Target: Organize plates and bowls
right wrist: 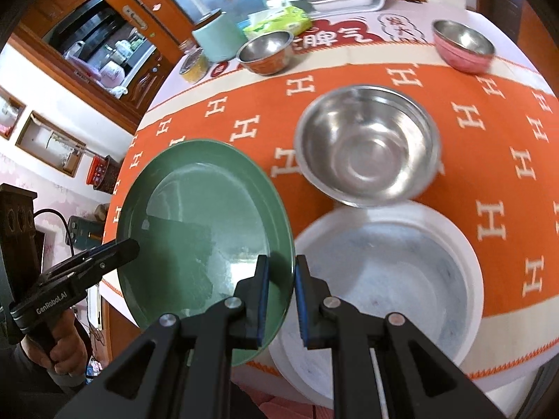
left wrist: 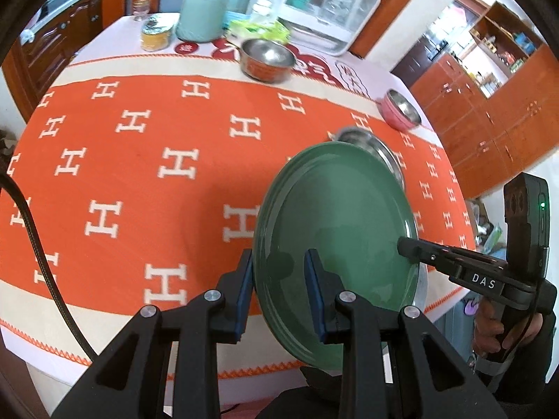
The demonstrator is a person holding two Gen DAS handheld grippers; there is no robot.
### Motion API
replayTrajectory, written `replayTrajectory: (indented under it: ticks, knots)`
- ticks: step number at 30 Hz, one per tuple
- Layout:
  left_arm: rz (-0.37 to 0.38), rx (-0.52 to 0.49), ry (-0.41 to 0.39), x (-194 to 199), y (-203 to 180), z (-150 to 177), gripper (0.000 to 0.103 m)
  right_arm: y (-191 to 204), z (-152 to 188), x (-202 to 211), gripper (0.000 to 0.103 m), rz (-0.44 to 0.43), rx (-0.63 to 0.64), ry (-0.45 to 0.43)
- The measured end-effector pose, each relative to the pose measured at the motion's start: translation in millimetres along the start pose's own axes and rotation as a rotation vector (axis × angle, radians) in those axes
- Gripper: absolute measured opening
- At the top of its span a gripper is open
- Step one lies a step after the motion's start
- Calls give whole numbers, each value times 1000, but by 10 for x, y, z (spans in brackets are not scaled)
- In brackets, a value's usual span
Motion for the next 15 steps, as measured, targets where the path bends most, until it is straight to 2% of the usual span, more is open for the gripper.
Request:
replayTrajectory:
  ticks: [15]
  knots:
    - [7,-158,152,-508,-613,268,26,-709,430,115,14,60,-169,9]
Point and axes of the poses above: each gripper's, at about its wrist camera, not at the fingertips, and x roughly against the way its jaws point, y to its left, z to its underside, the point moved 6 cm from there along -x, roughly the way its jaws point, and after that the axes turned 1 degree about x, right-handed, at the moved point
